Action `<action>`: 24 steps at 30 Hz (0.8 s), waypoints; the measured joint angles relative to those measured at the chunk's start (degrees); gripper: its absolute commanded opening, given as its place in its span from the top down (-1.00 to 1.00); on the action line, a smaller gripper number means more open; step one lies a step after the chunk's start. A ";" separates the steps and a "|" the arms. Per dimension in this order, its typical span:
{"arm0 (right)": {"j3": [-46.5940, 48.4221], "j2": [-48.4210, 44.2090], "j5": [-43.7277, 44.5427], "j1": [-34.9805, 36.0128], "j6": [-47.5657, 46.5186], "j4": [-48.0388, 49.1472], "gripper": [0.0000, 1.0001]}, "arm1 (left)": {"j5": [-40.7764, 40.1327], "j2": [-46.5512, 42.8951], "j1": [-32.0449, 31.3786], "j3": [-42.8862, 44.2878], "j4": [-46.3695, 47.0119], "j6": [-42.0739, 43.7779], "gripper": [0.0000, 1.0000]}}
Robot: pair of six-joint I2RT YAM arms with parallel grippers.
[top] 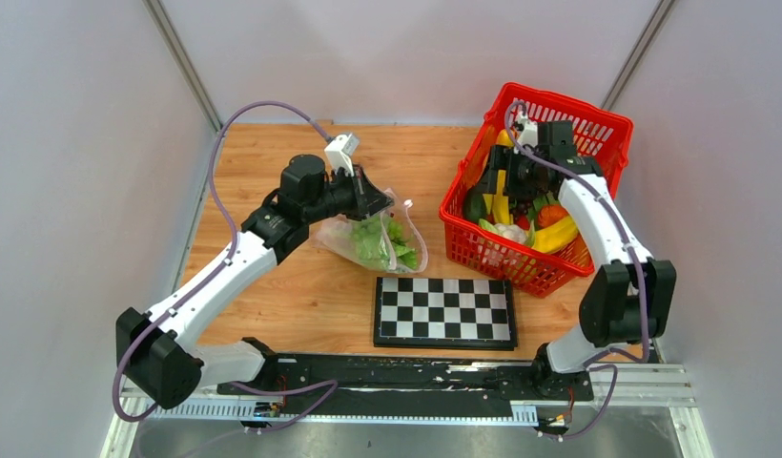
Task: Place the food in the zip-top bag and seal the zipper
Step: Adjust the zipper food storage bag at the center of the board.
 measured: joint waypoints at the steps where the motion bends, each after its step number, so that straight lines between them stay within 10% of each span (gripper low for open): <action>1: -0.15 -1.27 0.00 -0.02 -0.07 -0.07 -0.55 | 0.04 0.15 0.00 0.00 0.04 -0.07 1.00; 12: -8.74 -23.78 -15.10 1.86 2.97 9.55 -0.35 | -1.09 -0.31 0.04 0.96 -1.66 0.90 1.00; 24: -11.47 -23.04 -7.72 29.81 -0.79 10.64 -0.06 | -2.51 -1.95 0.35 2.23 -3.43 0.98 1.00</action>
